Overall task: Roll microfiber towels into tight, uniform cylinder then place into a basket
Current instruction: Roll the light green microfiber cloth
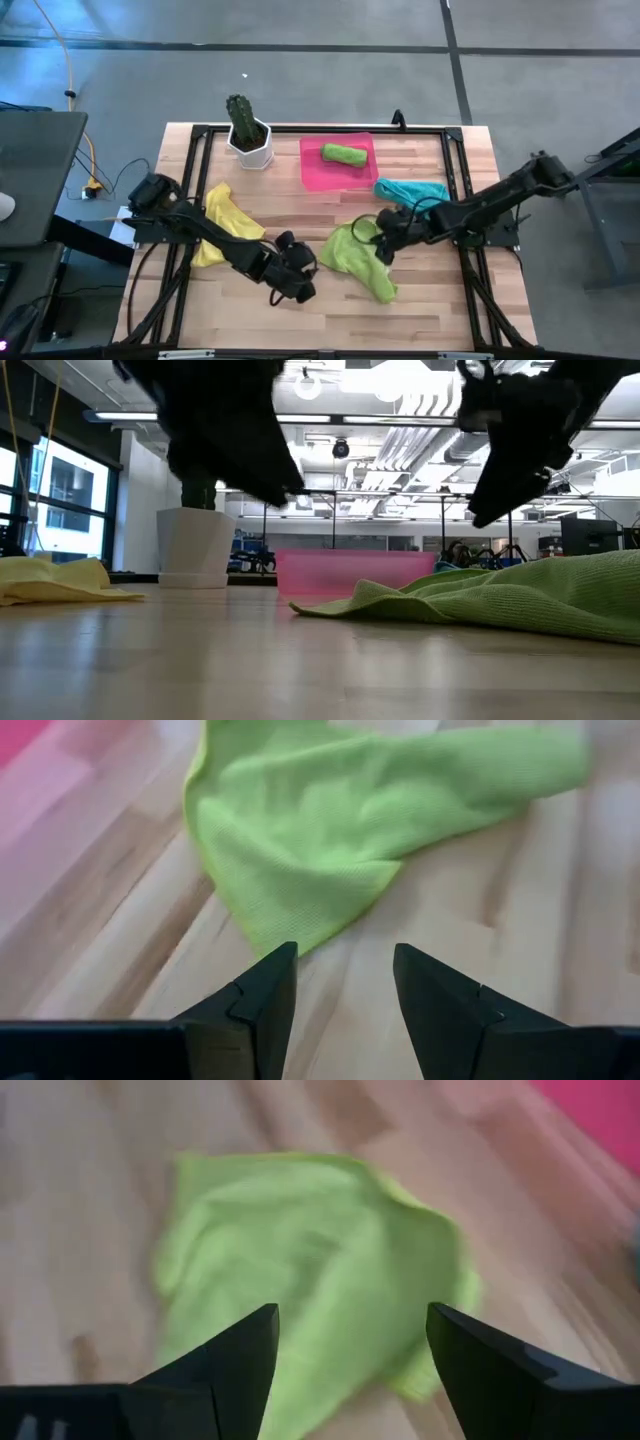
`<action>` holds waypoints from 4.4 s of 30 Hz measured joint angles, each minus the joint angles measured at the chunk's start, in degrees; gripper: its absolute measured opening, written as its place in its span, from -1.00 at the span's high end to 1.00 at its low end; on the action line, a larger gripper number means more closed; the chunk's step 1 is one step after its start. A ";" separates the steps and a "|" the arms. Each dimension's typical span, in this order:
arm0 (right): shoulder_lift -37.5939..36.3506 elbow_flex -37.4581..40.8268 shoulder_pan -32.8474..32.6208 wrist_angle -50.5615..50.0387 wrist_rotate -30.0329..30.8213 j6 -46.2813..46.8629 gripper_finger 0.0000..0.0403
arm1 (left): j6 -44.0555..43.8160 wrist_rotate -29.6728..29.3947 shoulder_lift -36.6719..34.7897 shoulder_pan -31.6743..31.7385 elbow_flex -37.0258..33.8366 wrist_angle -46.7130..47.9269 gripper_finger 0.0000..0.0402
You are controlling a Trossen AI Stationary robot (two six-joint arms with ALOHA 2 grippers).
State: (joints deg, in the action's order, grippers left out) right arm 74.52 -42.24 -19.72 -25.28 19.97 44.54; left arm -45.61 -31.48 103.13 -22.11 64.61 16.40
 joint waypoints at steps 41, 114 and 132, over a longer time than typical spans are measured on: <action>12.55 0.00 5.46 -6.79 -4.15 4.92 0.71 | -12.29 5.90 8.11 7.06 -0.01 -0.62 0.21; -1.05 -0.04 5.46 2.06 2.54 -19.73 1.00 | 18.19 5.61 -8.82 8.72 -0.16 13.38 1.00; -21.01 -0.13 5.55 27.20 -7.74 -51.30 1.00 | 46.25 -3.91 -37.43 6.41 -0.04 7.63 1.00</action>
State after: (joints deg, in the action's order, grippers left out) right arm 53.50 -42.36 -14.17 1.92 12.23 -6.76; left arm 0.65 -35.39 65.70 -15.70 64.57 24.04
